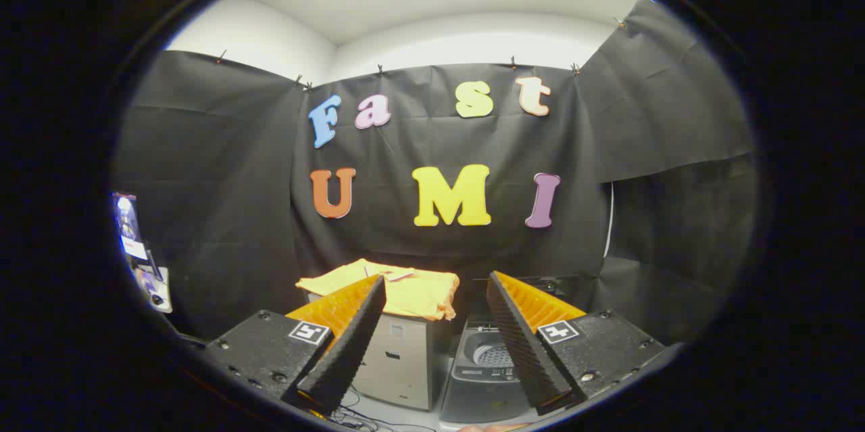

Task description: Put the clothes into the washing machine and then close the washing machine lid.

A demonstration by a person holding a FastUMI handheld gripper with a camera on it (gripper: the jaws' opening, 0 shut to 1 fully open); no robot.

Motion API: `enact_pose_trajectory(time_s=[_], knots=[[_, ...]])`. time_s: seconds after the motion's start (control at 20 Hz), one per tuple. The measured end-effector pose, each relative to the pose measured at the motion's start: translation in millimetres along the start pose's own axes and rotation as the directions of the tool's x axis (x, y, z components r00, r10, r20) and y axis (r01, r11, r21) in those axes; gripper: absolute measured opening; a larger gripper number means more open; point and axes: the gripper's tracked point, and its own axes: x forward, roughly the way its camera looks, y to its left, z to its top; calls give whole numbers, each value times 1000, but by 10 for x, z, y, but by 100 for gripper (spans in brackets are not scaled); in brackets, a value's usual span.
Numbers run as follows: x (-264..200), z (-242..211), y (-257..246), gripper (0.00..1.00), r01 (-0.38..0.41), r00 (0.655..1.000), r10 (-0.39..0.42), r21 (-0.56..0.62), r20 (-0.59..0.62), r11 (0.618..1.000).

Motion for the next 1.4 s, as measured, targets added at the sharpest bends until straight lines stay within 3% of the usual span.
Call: enact_pose_trajectory(time_s=[0.2,0.85,1.4], knots=[[60,-77,-13,97,-16,1000,16,2,-25,1000],[209,-222,-208,97,34,998,-34,0,-51,999],[702,-55,485,97,-3,999,3,-12,-44,1000]])
